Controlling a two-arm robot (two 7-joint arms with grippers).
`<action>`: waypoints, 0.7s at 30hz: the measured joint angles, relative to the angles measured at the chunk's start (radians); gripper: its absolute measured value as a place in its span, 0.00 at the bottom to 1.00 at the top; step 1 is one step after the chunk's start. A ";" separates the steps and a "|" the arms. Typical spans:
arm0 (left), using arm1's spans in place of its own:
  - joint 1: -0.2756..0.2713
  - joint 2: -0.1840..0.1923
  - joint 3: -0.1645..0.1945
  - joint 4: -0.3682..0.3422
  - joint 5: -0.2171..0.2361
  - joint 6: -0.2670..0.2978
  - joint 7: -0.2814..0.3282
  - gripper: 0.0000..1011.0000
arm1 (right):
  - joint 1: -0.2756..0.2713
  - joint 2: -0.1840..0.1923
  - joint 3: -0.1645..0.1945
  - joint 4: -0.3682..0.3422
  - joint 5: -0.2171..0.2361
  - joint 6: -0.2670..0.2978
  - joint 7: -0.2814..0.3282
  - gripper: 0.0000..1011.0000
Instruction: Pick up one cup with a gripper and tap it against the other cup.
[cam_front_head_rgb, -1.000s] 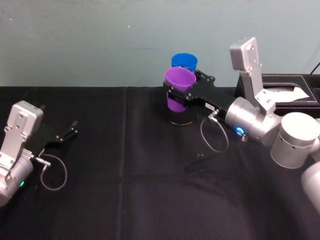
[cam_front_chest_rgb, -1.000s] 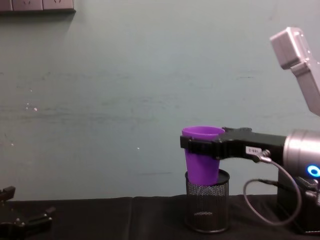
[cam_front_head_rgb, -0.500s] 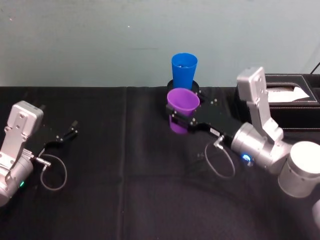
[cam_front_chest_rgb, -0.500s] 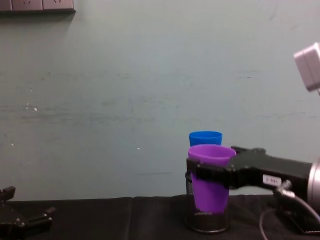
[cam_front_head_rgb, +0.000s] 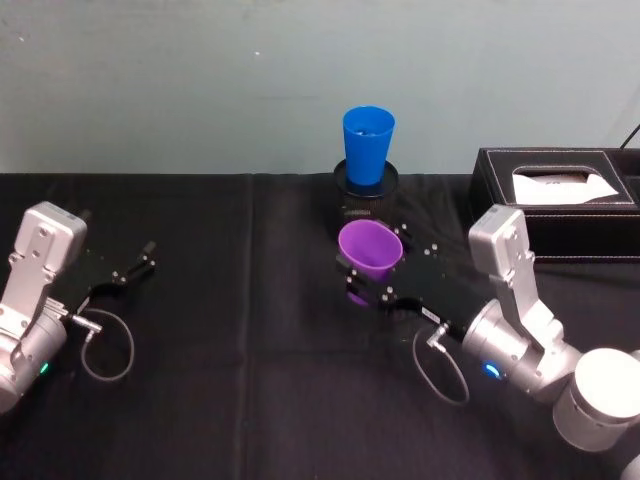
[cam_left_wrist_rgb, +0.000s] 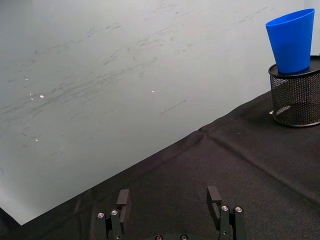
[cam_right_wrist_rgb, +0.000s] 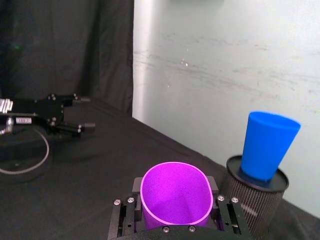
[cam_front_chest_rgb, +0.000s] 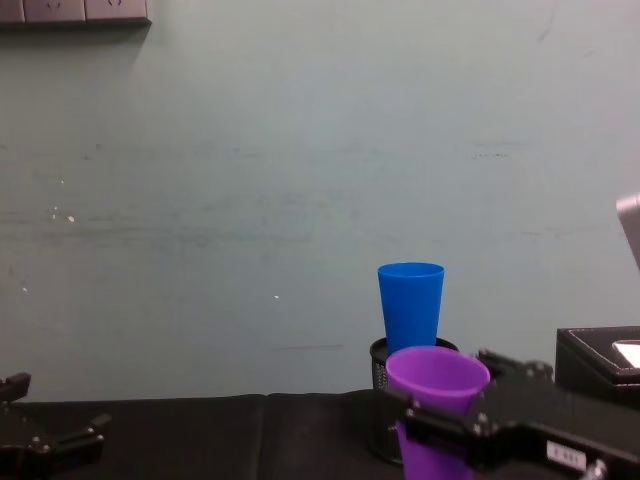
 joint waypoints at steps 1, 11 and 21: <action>0.000 0.000 0.000 0.000 0.000 0.000 0.000 0.99 | -0.007 -0.004 0.002 0.007 -0.006 -0.008 -0.003 0.72; 0.000 0.000 0.000 0.000 0.000 0.000 0.000 0.99 | -0.040 -0.031 0.022 0.054 -0.029 -0.054 -0.011 0.72; 0.000 0.000 0.000 0.000 0.000 0.000 0.000 0.99 | -0.068 -0.052 0.045 0.069 -0.020 -0.055 -0.007 0.72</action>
